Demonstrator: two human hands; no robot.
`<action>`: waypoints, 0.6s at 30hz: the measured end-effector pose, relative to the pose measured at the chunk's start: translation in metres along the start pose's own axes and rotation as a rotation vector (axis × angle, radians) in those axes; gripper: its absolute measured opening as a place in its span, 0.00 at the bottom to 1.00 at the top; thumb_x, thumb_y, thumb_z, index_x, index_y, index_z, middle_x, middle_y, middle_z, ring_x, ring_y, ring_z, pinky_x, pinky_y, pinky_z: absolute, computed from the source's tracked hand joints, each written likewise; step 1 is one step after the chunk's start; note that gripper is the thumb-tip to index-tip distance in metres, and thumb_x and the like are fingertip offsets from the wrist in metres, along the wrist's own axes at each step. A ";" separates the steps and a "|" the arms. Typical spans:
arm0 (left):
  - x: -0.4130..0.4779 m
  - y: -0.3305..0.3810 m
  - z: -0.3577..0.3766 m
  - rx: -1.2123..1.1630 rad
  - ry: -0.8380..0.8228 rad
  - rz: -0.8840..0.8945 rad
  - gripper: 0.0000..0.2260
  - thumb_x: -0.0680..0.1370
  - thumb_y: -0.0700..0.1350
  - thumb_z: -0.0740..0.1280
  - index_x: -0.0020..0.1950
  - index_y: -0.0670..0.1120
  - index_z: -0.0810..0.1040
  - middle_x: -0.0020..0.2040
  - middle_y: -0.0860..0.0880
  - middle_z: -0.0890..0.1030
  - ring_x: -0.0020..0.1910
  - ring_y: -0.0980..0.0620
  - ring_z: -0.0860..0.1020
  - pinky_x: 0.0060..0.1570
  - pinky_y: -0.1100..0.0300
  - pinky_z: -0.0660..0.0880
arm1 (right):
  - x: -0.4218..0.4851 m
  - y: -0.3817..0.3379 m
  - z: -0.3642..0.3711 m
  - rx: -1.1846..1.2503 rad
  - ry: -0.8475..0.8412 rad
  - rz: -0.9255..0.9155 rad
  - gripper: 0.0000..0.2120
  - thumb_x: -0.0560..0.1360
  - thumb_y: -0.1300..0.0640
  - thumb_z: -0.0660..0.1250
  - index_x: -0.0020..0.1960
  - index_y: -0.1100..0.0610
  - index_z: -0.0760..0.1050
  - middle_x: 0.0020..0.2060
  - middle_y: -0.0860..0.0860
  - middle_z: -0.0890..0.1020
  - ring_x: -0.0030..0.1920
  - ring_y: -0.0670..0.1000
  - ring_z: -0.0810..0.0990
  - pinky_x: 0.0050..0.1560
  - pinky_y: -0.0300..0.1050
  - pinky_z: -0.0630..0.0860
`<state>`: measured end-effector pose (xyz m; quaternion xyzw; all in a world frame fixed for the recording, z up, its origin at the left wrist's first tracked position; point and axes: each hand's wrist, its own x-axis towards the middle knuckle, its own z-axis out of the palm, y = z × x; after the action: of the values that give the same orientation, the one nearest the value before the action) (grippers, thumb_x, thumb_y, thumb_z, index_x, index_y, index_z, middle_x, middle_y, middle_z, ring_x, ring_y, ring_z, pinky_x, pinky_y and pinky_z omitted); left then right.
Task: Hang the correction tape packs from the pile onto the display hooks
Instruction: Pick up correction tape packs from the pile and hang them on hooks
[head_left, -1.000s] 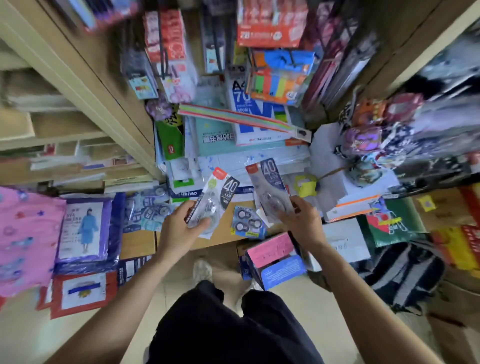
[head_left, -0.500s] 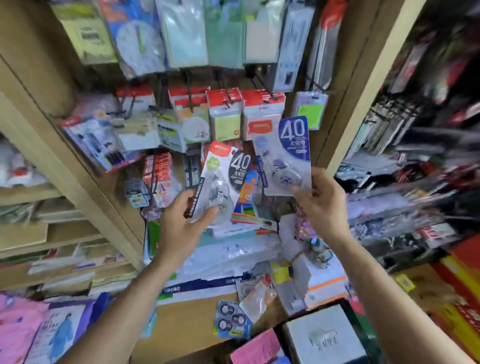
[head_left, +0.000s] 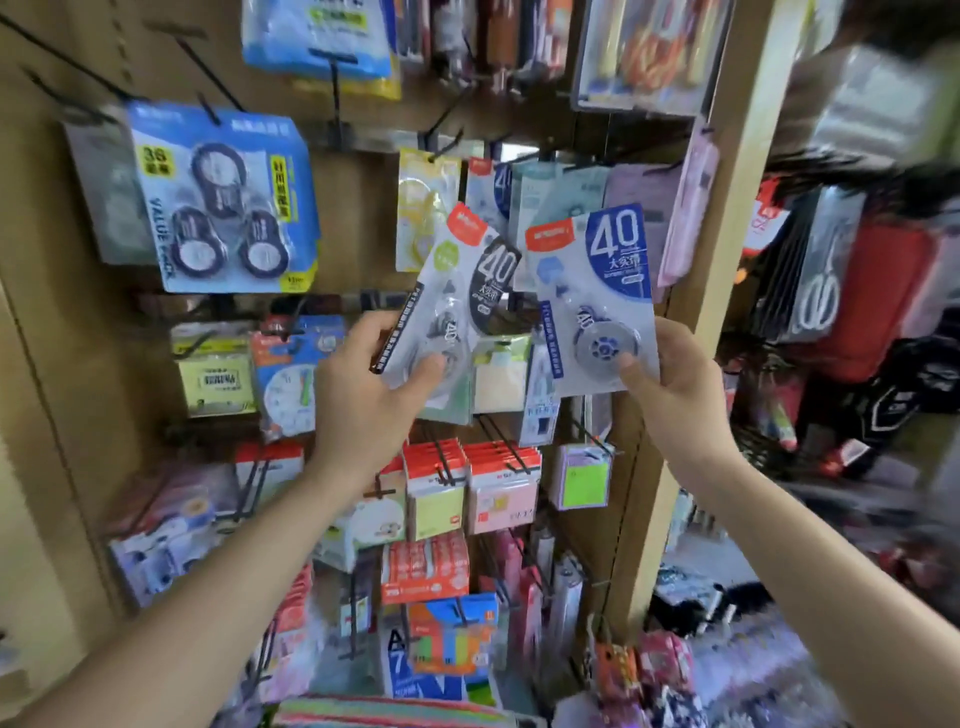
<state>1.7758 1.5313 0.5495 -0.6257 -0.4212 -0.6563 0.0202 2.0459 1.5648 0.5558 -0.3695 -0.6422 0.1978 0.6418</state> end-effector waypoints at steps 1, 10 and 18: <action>0.017 -0.003 -0.001 0.009 0.012 0.018 0.12 0.74 0.43 0.76 0.53 0.52 0.76 0.43 0.63 0.80 0.41 0.67 0.78 0.39 0.69 0.71 | 0.015 -0.004 0.001 0.008 0.020 0.003 0.10 0.80 0.62 0.65 0.60 0.53 0.74 0.51 0.47 0.83 0.44 0.43 0.82 0.41 0.35 0.80; 0.105 -0.051 0.014 -0.154 -0.008 -0.240 0.07 0.72 0.50 0.76 0.42 0.49 0.82 0.36 0.52 0.82 0.35 0.55 0.79 0.37 0.55 0.72 | 0.113 -0.014 0.035 -0.030 0.067 0.077 0.11 0.80 0.60 0.64 0.61 0.50 0.71 0.53 0.48 0.79 0.55 0.50 0.78 0.54 0.46 0.76; 0.109 -0.066 0.027 -0.285 -0.035 -0.349 0.04 0.75 0.46 0.76 0.47 0.46 0.84 0.38 0.51 0.85 0.34 0.59 0.80 0.31 0.65 0.73 | 0.136 0.001 0.051 0.156 0.110 0.131 0.10 0.77 0.63 0.64 0.57 0.56 0.75 0.50 0.52 0.83 0.51 0.52 0.83 0.45 0.46 0.80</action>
<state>1.7373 1.6435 0.6027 -0.5512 -0.4266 -0.6916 -0.1896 2.0102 1.6763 0.6423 -0.3698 -0.5631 0.2680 0.6887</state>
